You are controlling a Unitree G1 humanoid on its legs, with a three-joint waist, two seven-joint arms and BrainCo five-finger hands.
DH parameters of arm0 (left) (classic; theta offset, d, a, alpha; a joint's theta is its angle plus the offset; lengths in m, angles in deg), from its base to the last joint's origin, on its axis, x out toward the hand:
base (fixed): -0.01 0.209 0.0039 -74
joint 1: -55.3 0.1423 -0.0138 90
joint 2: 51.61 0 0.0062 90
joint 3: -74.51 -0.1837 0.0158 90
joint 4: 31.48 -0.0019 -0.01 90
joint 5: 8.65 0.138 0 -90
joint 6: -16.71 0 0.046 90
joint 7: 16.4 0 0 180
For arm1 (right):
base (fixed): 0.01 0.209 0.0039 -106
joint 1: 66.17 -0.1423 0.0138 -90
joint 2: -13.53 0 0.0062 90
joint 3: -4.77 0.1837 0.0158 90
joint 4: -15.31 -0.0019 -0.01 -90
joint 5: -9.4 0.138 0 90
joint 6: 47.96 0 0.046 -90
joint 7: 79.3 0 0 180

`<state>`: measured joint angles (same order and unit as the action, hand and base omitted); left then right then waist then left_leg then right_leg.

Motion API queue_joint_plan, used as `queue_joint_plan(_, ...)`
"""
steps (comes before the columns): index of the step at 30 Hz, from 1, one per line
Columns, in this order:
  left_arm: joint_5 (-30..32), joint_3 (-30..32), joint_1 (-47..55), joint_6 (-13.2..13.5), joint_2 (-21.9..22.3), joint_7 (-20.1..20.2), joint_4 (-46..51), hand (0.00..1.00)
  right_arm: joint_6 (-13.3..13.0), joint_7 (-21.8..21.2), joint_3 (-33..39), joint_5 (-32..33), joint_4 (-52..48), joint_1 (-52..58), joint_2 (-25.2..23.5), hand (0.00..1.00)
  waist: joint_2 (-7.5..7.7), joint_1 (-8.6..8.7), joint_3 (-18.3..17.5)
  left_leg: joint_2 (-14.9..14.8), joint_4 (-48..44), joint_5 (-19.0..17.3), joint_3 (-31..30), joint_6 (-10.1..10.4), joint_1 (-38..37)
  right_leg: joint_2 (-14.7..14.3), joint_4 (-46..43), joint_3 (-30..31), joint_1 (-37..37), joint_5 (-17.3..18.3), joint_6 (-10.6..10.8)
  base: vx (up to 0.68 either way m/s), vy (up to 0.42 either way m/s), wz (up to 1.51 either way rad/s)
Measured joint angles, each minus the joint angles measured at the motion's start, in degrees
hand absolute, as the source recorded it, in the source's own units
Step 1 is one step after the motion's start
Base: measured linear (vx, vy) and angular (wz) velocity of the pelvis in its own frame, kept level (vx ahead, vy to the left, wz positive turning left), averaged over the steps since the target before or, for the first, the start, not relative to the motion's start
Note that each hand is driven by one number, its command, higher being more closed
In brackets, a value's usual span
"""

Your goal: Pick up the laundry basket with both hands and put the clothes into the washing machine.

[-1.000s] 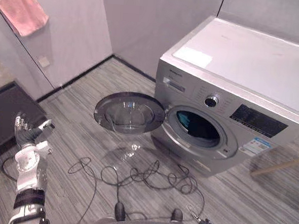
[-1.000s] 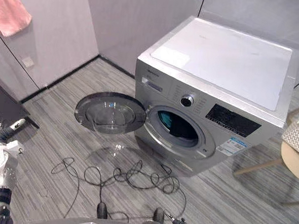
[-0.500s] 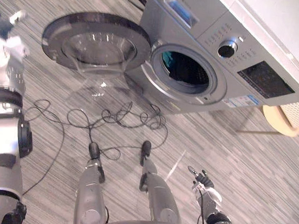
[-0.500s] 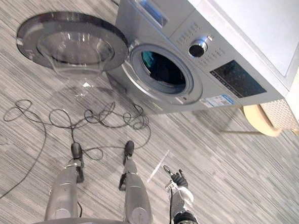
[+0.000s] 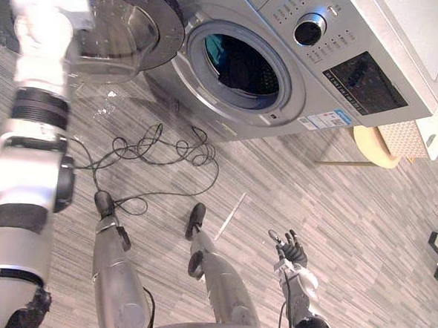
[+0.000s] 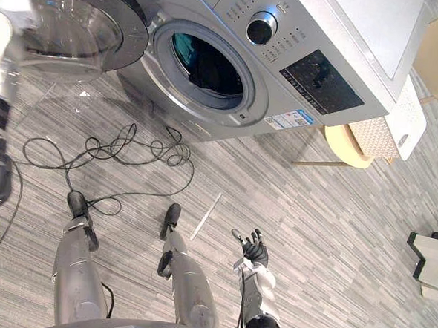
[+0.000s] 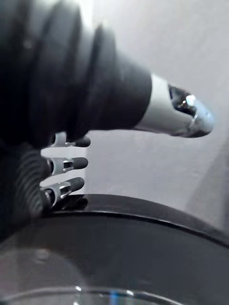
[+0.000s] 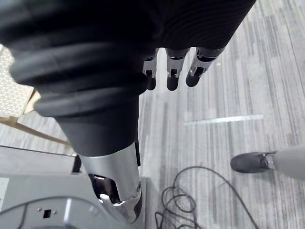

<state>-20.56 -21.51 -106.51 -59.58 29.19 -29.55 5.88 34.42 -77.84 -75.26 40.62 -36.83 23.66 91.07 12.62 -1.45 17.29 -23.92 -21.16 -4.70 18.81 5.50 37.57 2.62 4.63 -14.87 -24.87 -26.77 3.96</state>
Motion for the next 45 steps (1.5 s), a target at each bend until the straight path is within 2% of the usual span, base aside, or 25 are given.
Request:
queue_joint_plan(1, 0.5, -0.2, 1.1, 0.2, 1.2, 0.2, -0.1, 0.00, 0.0, 0.0, -0.3, -0.1, -0.2, 0.1, -0.1, 0.00, 0.00, 0.04, 0.0, 0.2, 0.1, 0.0, 0.0, 0.0, -0.2, 0.2, 0.0, 0.0, 0.2, 0.1, 0.1, 0.04, 0.105, 0.11)
queue_joint_plan(2, 1.1, -0.5, 6.0, 0.9, 5.6, 0.4, 0.2, 0.00, 0.1, 0.0, -0.5, -0.1, -1.2, 0.0, -1.0, 0.00, -0.02, 0.08, 0.0, 0.6, 0.1, 0.0, 0.0, -0.1, -0.8, 0.6, 0.0, -0.1, 0.8, 0.4, 0.5, 0.04, 0.091, 0.12)
queue_joint_plan(5, -3.0, -1.2, 18.6, -2.6, 15.5, 0.9, 1.1, 0.00, 0.1, 0.3, -0.6, -0.1, -2.2, -0.3, -2.4, 0.00, -0.11, -0.17, -0.4, 1.5, 0.3, 0.5, 0.1, -0.1, -1.4, 1.6, 0.0, -0.6, 2.0, 3.4, 3.8, 0.05, 0.053, 0.19)
queue_joint_plan(7, -7.2, -5.0, 30.0, -4.4, 20.2, 1.0, 0.6, 0.00, 0.1, 0.5, -0.5, -0.1, -3.2, -0.2, -3.5, 0.00, -0.13, 0.09, -0.4, 2.7, 0.7, 0.8, 0.2, 0.2, -2.7, 2.6, 0.0, -1.6, 3.5, 6.8, 3.6, 0.07, 0.008, 0.29)
queue_joint_plan(9, -10.6, -16.6, 41.4, -5.6, 25.4, 1.9, 2.9, 0.00, 0.4, 1.0, -0.2, -0.1, -2.7, 0.0, -3.7, 0.00, -0.22, -0.45, -0.4, 5.8, 2.2, 1.8, 0.1, 0.5, -4.8, 5.3, -1.5, -3.0, 5.9, 14.7, 3.8, 0.06, -0.031, 0.58)
queue_joint_plan(10, -10.5, -19.6, 43.5, -5.7, 25.8, 2.9, 4.8, 0.00, 0.4, 1.2, -0.2, -0.1, -2.5, 0.0, -3.7, 0.00, -0.34, -0.80, -0.5, 6.7, 2.9, 2.4, 0.0, 0.6, -5.5, 6.1, -2.1, -3.2, 6.3, 16.8, 3.8, 0.03, -0.055, 0.54)
queue_joint_plan(11, -10.4, -25.4, 47.1, -5.7, 25.9, 5.4, 9.6, 0.00, 0.4, 1.2, 0.4, -0.1, -1.0, 0.0, -3.8, 0.00, -1.37, -1.32, -1.0, 7.9, 4.9, 3.3, -0.2, 0.7, -7.2, 6.9, -3.1, -3.7, 7.1, 19.1, 4.0, 0.02, -0.063, 0.50)
queue_joint_plan(12, -10.5, -30.4, 49.5, -5.5, 26.0, 7.4, 13.9, 0.00, 0.3, 1.2, 2.3, 0.0, 1.5, 0.1, -3.8, 0.00, -3.40, -1.54, -2.2, 9.4, 8.6, 5.0, -1.0, 0.8, -9.1, 7.6, -4.4, -4.9, 7.7, 20.5, 4.3, 0.02, -0.051, 0.54)
queue_joint_plan(13, -10.5, -32.2, 50.4, -5.4, 26.1, 8.6, 15.7, 0.00, 0.4, 1.3, 3.3, 0.0, 2.9, 0.1, -3.6, 0.00, -4.37, -1.48, -2.8, 10.3, 10.4, 6.0, -1.5, 0.8, -10.3, 8.0, -4.8, -5.3, 8.3, 21.3, 4.3, 0.05, -0.029, 0.63)
queue_joint_plan(14, -10.5, -34.4, 52.3, -5.2, 26.1, 11.1, 20.0, 0.00, 0.6, 1.5, 5.0, 0.1, 7.4, 0.4, -3.0, 0.00, -6.44, -1.45, -4.6, 12.0, 15.5, 8.7, -1.8, 0.9, -13.5, 8.7, -5.6, -6.4, 9.6, 22.5, 4.6, 0.05, -0.009, 0.45)
queue_joint_plan(15, -10.5, -34.5, 52.8, -5.0, 26.1, 11.6, 21.0, 0.00, 0.6, 1.6, 5.4, 0.1, 8.4, 0.5, -2.9, 0.00, -6.90, -1.44, -5.0, 12.4, 16.6, 9.5, -1.9, 1.0, -14.2, 8.9, -5.7, -6.5, 9.8, 22.7, 4.7, 0.06, -0.013, 0.40)
queue_joint_plan(16, -10.6, -34.2, 53.7, -4.7, 25.8, 13.0, 23.7, 0.00, 0.7, 1.7, 6.7, 0.1, 10.7, 0.6, -2.5, 0.00, -8.54, -1.30, -6.2, 13.4, 19.9, 11.4, -2.2, 0.8, -16.3, 9.0, -6.0, -7.0, 10.8, 23.0, 4.9, 0.04, -0.010, 0.26)
queue_joint_plan(17, -10.6, -33.4, 53.7, -4.8, 25.0, 13.9, 26.2, 0.00, 1.1, 1.7, 7.1, 0.1, 12.7, 0.5, -1.9, 0.00, -9.87, -0.71, -7.2, 14.1, 22.0, 12.3, -2.6, 0.9, -17.9, 9.2, -6.0, -7.6, 11.8, 23.1, 5.0, 0.05, -0.006, 0.26)
queue_joint_plan(19, -11.6, -30.1, 54.0, -4.6, 23.2, 14.8, 30.3, 0.00, 1.8, 1.7, 7.1, 0.0, 14.1, 0.5, -1.3, 0.00, -10.70, 0.01, -7.9, 14.7, 23.6, 13.0, -2.8, 0.7, -19.9, 9.5, -5.9, -7.9, 13.3, 23.2, 5.2, 0.05, 0.019, 0.12)
queue_joint_plan(25, -12.8, -13.3, 58.0, -3.5, 17.6, 13.9, 41.9, 0.00, 2.1, 1.5, 8.6, -0.9, 15.1, 3.1, -0.6, 0.00, -10.85, 1.38, -12.0, 15.9, 25.6, 13.2, -2.5, 0.9, -25.2, 10.2, -5.1, -8.1, 18.1, 23.7, 5.2, 0.06, 0.031, 0.04)
queue_joint_plan(28, -12.4, -1.9, 58.5, -2.2, 15.6, 11.7, 43.0, 0.00, 2.9, 0.4, 8.7, -2.5, 15.5, 4.6, -0.6, 0.00, -11.13, 1.45, -13.3, 15.9, 25.6, 13.1, -2.5, 1.0, -26.6, 10.2, -4.9, -8.1, 19.3, 24.5, 4.7, -0.01, 0.021, -0.01)
queue_joint_plan(30, -10.1, 8.2, 58.6, -1.6, 13.7, 8.3, 42.3, 0.00, 2.9, -0.2, 8.8, -3.5, 16.9, 5.4, -0.4, 0.00, -11.46, 1.88, -14.5, 15.9, 25.8, 13.0, -2.4, 0.9, -26.7, 10.2, -4.6, -8.2, 19.5, 24.5, 4.7, -0.02, 0.012, -0.01)
queue_joint_plan(32, -8.4, 13.3, 58.3, -0.9, 11.7, 5.7, 40.6, 0.00, 3.1, -0.4, 8.8, -4.4, 17.3, 6.1, -0.2, 0.00, -11.60, 1.97, -14.7, 15.9, 26.0, 12.9, -2.4, 0.8, -26.8, 10.1, -4.3, -8.2, 19.9, 24.4, 4.6, 0.00, 0.000, 0.00)
queue_joint_plan(35, -5.4, 22.5, 56.1, -0.9, 3.4, 1.1, 33.7, 0.00, 3.1, -1.8, 9.0, -4.6, 18.5, 7.3, 0.6, 0.00, -10.90, 1.84, -15.1, 15.9, 26.0, 13.1, -1.6, 0.7, -26.2, 10.1, -3.6, -7.6, 19.2, 23.4, 5.0, 0.00, 0.023, -0.06)
queue_joint_plan(37, -5.1, 24.5, 52.0, -0.9, -2.0, -1.4, 29.7, 0.00, 3.1, -2.2, 8.7, -4.6, 18.9, 7.9, 0.6, 0.00, -10.04, 1.50, -15.1, 15.8, 25.6, 13.5, -1.5, 0.6, -24.8, 10.0, -3.3, -7.7, 18.3, 22.7, 5.0, 0.00, 0.008, 0.04)
queue_joint_plan(40, -4.8, 23.6, 41.2, -0.9, -10.5, -2.8, 23.8, 0.00, 3.1, -2.2, 7.6, -4.5, 17.4, 7.0, 0.4, 0.00, -7.71, 0.78, -14.0, 14.8, 22.2, 13.3, -1.8, 0.3, -18.8, 9.7, -3.6, -7.8, 14.0, 20.8, 4.7, -0.07, 0.016, 0.03)
queue_joint_plan(41, -5.0, 23.1, 36.4, -0.8, -12.8, -2.8, 20.7, 0.00, 3.0, -2.2, 6.3, -4.3, 15.8, 5.9, 0.5, 0.00, -6.79, 0.76, -13.1, 13.7, 17.4, 11.5, -2.1, 0.2, -14.9, 9.4, -3.8, -7.5, 12.1, 19.9, 4.4, -0.16, 0.011, -0.07)
queue_joint_plan(42, -5.3, 22.7, 34.2, -0.9, -13.5, -2.8, 19.1, 0.00, 3.0, -2.2, 5.8, -4.2, 14.6, 5.6, 0.5, 0.00, -6.54, 0.81, -12.8, 12.8, 14.5, 10.3, -2.3, 0.1, -12.6, 9.1, -3.8, -7.5, 11.2, 19.6, 4.1, -0.19, -0.002, -0.21)
queue_joint_plan(44, -7.8, 20.2, 26.8, -1.3, -14.9, -2.7, 13.7, 0.00, 2.7, -2.2, 3.4, -2.9, 9.8, 4.2, 0.5, 0.00, -6.09, 0.59, -10.5, 8.7, 3.8, 4.6, -3.0, 0.0, -6.1, 7.1, -4.3, -6.6, 9.0, 18.8, 3.7, -0.18, -0.002, -0.35)
queue_joint_plan(45, -7.8, 19.3, 25.0, -1.6, -15.2, -2.7, 12.6, 0.00, 2.6, -2.2, 2.7, -2.2, 8.6, 3.9, 0.5, 0.00, -5.87, 0.23, -10.1, 7.7, 1.9, 3.8, -2.9, 0.0, -4.7, 6.8, -4.4, -6.1, 8.2, 19.0, 3.5, -0.21, 0.021, -0.46)
